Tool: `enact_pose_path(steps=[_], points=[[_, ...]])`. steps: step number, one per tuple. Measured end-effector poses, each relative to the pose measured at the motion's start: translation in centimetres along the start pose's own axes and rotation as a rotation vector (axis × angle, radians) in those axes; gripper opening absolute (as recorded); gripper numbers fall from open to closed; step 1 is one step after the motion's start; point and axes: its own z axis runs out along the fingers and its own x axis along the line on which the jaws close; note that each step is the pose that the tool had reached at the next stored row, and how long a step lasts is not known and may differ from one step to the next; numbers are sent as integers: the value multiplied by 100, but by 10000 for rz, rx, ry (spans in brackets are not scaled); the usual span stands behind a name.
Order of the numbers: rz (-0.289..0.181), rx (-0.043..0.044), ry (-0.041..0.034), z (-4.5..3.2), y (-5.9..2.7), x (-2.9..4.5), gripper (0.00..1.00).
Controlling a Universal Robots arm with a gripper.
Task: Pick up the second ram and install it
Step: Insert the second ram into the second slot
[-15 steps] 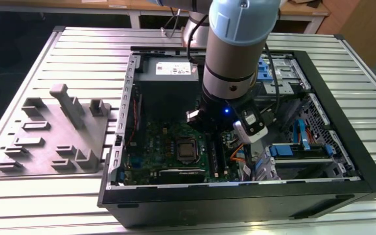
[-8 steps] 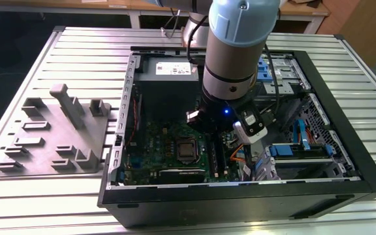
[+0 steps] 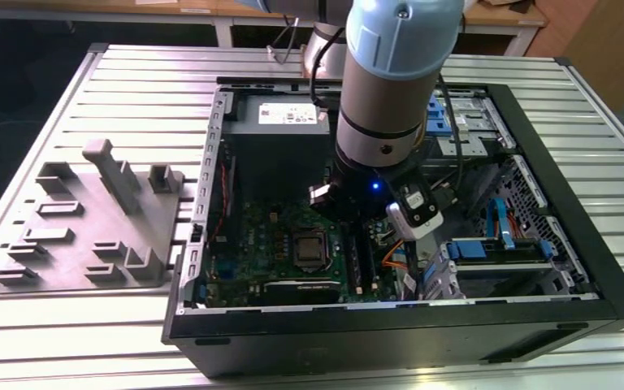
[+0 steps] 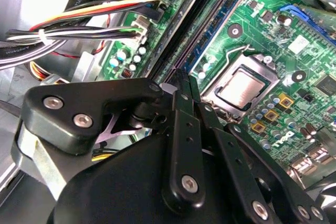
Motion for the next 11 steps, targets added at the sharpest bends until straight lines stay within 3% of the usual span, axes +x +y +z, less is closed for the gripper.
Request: enact_pose_path(steps=[11], points=[[1, 0, 0, 2, 0, 0, 8]])
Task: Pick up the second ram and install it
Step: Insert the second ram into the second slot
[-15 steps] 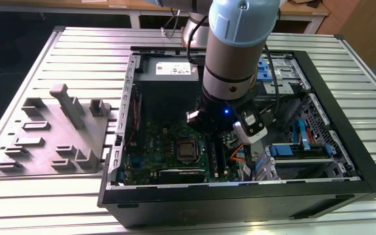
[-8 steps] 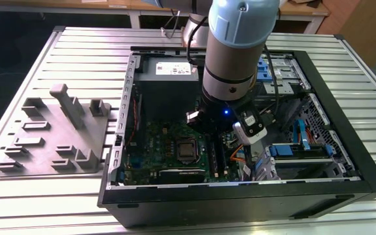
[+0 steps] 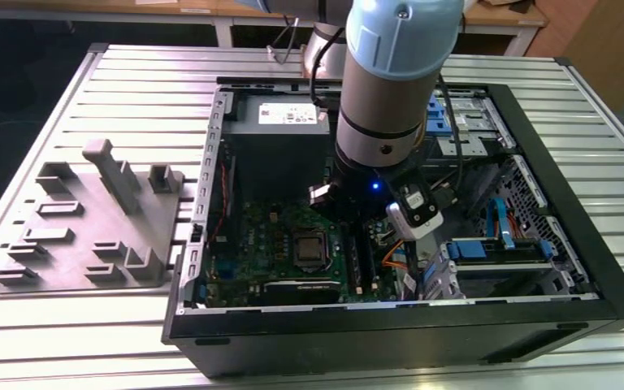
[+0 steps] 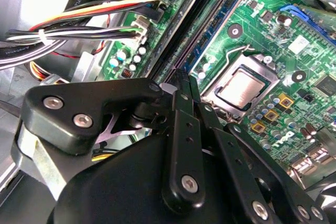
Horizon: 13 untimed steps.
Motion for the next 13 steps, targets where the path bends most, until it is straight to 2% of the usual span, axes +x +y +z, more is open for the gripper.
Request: enact_pose_path(steps=[6, 9, 13], points=[[0, -1, -1, 0, 0, 0, 8], [0, -1, -1, -39, 2, -1, 8], [15, -4, -1, -45, 3, -2, 8]])
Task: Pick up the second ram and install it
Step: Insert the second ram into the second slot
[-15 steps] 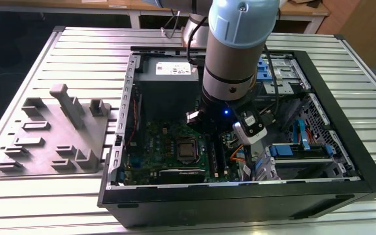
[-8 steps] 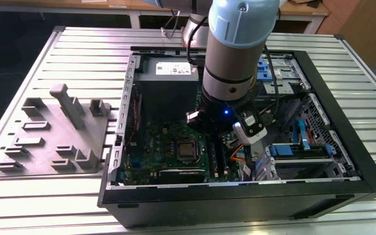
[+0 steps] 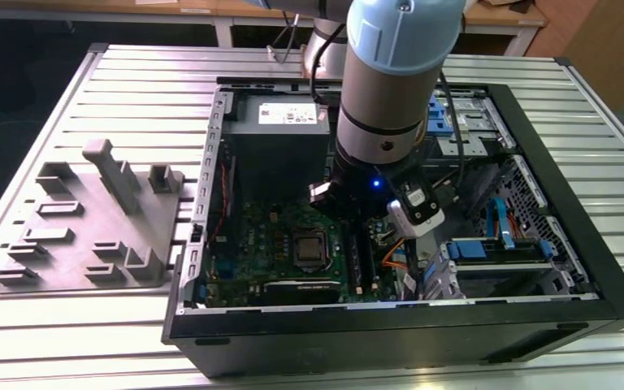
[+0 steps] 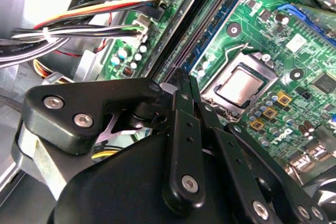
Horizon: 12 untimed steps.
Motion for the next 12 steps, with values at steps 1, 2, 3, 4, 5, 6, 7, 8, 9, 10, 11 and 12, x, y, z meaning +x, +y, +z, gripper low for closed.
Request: enact_pose_path(steps=[1, 2, 3, 4, 5, 6, 7, 8, 9, 10, 11, 12], points=[[61, 5, -2, 1, 0, -1, 8], [128, 8, -4, 2, -1, -2, 8], [190, 11, -7, 4, -1, -4, 8], [245, 12, -9, 5, -1, -6, 8], [290, 13, -11, 6, -1, -9, 8], [321, 13, -13, 7, -1, -12, 8], [339, 14, -13, 8, -1, -12, 8], [346, 14, -14, 8, -1, -12, 8], [352, 14, -14, 9, -1, -13, 8], [360, 13, -15, 12, -1, -13, 8], [366, 11, -16, 17, -1, -13, 8], [374, 12, -16, 24, -1, -13, 8]])
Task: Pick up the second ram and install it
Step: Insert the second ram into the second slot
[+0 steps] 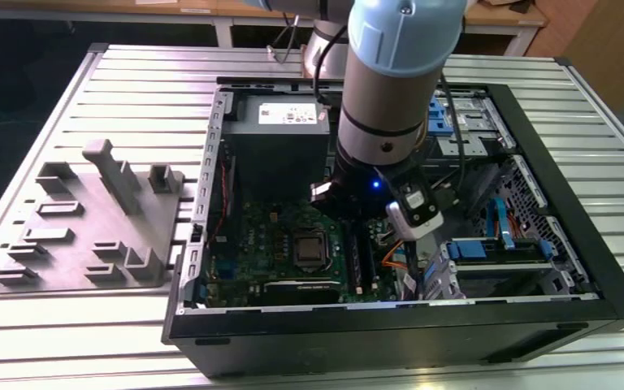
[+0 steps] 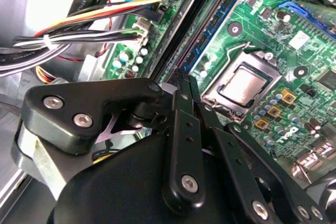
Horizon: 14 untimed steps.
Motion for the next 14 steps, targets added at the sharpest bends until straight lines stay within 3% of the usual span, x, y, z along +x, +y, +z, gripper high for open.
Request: enact_pose_path(steps=[14], points=[[7, 0, 0, 59, -3, 2, 8]])
